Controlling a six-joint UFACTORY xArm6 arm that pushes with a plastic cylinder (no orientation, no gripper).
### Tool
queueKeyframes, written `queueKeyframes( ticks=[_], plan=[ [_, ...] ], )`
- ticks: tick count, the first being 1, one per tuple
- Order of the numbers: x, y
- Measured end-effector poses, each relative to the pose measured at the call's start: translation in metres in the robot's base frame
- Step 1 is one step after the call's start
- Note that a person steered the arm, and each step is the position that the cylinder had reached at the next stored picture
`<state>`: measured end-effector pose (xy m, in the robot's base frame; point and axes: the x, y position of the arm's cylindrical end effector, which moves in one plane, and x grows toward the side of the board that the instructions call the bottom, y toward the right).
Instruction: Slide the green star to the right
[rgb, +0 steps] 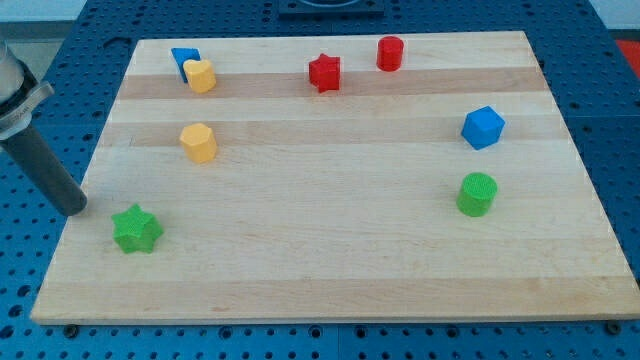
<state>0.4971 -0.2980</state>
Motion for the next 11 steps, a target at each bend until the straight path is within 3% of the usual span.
queueKeyframes(
  ticks=[2, 4, 6, 8, 11],
  plan=[
    [0.009, 0.001],
    [0.035, 0.039],
    [0.035, 0.112],
    [0.061, 0.165],
    [0.053, 0.279]
  ],
)
